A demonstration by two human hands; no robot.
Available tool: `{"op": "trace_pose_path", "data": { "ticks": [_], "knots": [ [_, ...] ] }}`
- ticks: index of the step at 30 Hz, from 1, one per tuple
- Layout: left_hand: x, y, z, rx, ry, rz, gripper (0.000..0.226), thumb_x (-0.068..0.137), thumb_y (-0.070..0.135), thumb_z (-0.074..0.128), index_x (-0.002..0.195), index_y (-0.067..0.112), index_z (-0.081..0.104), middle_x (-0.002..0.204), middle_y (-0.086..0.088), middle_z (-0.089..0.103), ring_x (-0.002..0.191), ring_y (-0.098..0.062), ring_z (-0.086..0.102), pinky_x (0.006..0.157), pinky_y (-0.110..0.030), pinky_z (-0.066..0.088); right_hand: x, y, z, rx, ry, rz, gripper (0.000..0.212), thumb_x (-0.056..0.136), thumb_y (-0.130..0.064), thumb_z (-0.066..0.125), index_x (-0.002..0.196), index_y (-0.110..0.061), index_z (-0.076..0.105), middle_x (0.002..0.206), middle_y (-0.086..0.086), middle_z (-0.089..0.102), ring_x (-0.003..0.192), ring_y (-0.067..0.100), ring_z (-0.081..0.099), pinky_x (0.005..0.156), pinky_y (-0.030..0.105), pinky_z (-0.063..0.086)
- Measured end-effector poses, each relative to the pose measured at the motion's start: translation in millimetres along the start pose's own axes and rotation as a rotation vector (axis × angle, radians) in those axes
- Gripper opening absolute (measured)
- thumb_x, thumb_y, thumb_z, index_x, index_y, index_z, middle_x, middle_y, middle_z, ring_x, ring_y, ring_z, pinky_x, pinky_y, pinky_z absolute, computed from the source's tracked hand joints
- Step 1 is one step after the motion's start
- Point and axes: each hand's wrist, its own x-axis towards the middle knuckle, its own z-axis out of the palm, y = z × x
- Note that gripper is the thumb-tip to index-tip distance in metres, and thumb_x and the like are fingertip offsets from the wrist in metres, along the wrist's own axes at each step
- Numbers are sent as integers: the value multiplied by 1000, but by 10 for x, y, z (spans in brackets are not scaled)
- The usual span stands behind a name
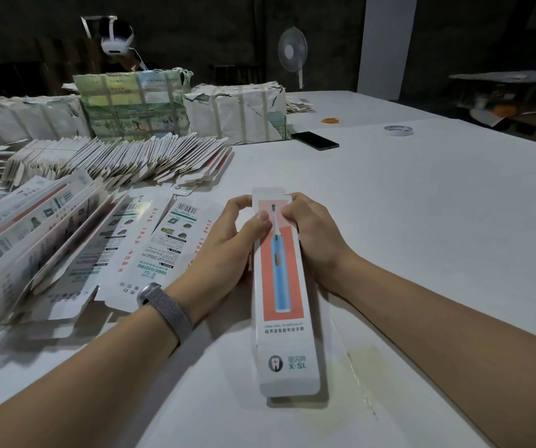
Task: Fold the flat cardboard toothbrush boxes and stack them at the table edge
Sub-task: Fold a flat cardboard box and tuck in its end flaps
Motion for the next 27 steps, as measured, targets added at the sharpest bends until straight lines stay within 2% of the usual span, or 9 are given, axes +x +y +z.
{"op": "trace_pose_path", "data": {
  "ticks": [3, 5, 7, 10, 12, 15, 20, 23, 27],
  "knots": [
    [-9, 12, 10, 27, -14, -1, 33, 91, 42, 57, 119, 26, 51, 90, -10, 78, 76, -26, 72, 77, -46, 58, 3, 15, -29, 11, 18, -5, 23, 103, -18, 41, 86, -12, 55, 75, 5, 66, 65, 18, 70, 70, 32, 60],
    [-11, 3, 2, 27, -17, -8, 22, 102, 36, 56, 120, 25, 50, 88, -9, 78, 74, -23, 73, 69, -40, 60, 4, 22, -25, 54, 28, -26, 21, 102, -13, 43, 89, -16, 60, 74, -1, 69, 63, 16, 70, 64, 27, 60],
    [-15, -2, -10, 37, -24, -17, 18, 104, 33, 50, 121, 26, 49, 86, -6, 78, 70, -20, 74, 60, -31, 58, 10, 25, -14, 77, 44, -57, 19, 102, -11, 45, 96, -22, 59, 87, 3, 71, 67, 15, 69, 64, 27, 60],
    [-22, -15, -11, 27, -29, -13, 18, 104, 34, 49, 121, 30, 46, 84, -6, 78, 69, -20, 75, 58, -28, 59, 15, 21, -11, 83, 48, -62, 13, 103, -13, 48, 99, -26, 49, 109, 17, 65, 69, 18, 69, 66, 30, 61],
    [-22, -28, -11, 33, -2, -5, 25, 103, 39, 54, 124, 39, 41, 81, -4, 78, 70, -21, 76, 60, -28, 59, 9, 11, -8, 87, 42, -45, 13, 103, -15, 49, 99, -26, 44, 111, 23, 62, 65, 18, 70, 64, 28, 61],
    [-5, -41, -23, 34, 19, -25, 50, 89, 50, 57, 133, 43, 35, 83, -4, 79, 74, -22, 77, 63, -28, 59, 4, 7, -5, 73, 44, -62, 14, 103, -14, 49, 99, -26, 43, 114, 26, 59, 65, 16, 69, 64, 28, 60],
    [19, -45, -39, 28, -6, 6, 35, 87, 49, 56, 121, 45, 48, 88, -6, 78, 76, -24, 77, 65, -32, 61, 7, 17, -6, 34, 61, -128, 18, 103, -11, 49, 98, -27, 43, 116, 22, 58, 82, 25, 69, 72, 36, 61],
    [26, -50, -30, -13, -9, 13, 37, 88, 44, 60, 123, 38, 51, 90, -9, 77, 78, -28, 76, 68, -37, 61, 9, 18, -16, 76, 48, -105, 19, 103, -11, 48, 107, -30, 45, 115, 12, 63, 78, 22, 72, 67, 32, 62],
    [1, -36, -36, -12, -18, 9, 30, 90, 41, 60, 119, 41, 51, 86, -10, 77, 74, -26, 76, 60, -31, 60, 3, 24, -25, 58, 13, -91, 20, 104, -12, 46, 110, -29, 53, 100, 1, 69, 68, 15, 72, 61, 23, 57]
  ]
}}
